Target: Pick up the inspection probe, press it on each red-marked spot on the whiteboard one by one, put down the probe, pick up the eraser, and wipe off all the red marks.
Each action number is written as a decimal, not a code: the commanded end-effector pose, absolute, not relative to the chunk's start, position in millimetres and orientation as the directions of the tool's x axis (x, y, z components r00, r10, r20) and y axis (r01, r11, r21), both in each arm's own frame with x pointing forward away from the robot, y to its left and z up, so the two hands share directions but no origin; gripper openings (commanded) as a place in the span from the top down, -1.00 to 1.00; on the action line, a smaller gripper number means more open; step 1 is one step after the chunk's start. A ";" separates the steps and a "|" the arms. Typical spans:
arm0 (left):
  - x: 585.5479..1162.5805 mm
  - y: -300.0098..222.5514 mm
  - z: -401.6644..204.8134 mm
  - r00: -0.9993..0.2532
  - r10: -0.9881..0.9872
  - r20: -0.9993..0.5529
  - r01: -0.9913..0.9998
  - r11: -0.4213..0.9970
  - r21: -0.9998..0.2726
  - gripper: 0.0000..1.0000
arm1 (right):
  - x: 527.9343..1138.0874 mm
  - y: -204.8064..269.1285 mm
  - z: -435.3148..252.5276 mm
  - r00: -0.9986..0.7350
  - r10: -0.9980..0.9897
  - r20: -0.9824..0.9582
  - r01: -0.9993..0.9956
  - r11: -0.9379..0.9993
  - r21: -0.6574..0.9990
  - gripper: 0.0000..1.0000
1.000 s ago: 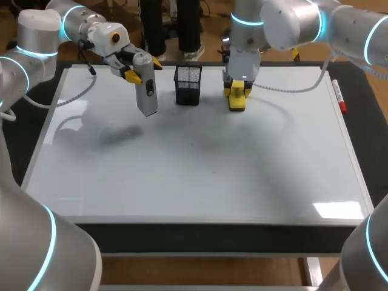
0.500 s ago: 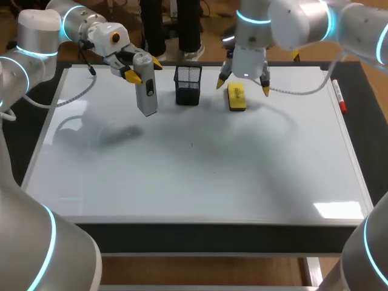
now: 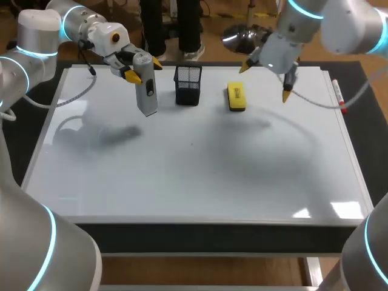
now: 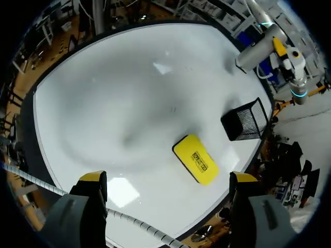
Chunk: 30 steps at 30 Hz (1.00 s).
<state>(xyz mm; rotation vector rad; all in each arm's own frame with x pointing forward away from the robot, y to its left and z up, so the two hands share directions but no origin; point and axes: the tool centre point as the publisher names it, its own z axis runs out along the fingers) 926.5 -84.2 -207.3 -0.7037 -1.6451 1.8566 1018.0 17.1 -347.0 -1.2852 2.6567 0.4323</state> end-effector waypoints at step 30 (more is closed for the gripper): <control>934.5 -82.2 -208.5 -0.649 0.760 -0.029 -0.068 -0.096 -0.993 1.00 | 998.0 -34.0 -289.1 -0.824 -0.393 -0.409 -0.543 0.754 0.371 -1.00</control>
